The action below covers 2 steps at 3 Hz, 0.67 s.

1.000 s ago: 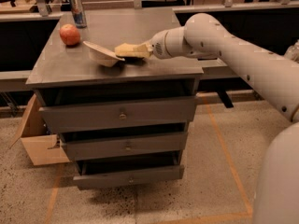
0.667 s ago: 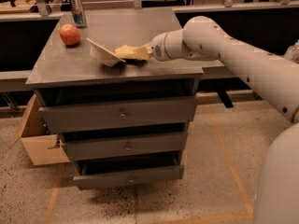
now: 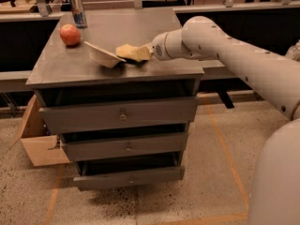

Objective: Move sponge near paper bowl

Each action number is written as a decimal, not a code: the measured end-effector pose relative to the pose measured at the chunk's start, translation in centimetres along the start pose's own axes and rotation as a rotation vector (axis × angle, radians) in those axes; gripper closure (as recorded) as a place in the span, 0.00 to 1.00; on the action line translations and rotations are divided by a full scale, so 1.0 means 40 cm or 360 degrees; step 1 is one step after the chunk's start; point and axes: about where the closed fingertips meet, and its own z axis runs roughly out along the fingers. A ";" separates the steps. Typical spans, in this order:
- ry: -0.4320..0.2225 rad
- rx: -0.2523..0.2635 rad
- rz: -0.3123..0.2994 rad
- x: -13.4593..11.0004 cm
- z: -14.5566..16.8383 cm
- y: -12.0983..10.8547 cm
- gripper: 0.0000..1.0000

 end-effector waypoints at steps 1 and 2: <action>-0.0015 0.0069 0.0027 -0.011 -0.001 -0.029 0.00; -0.0051 0.0205 0.0063 -0.029 -0.013 -0.077 0.00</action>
Offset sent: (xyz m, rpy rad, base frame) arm 0.0406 -0.0531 0.0268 0.0101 -0.0813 -0.2758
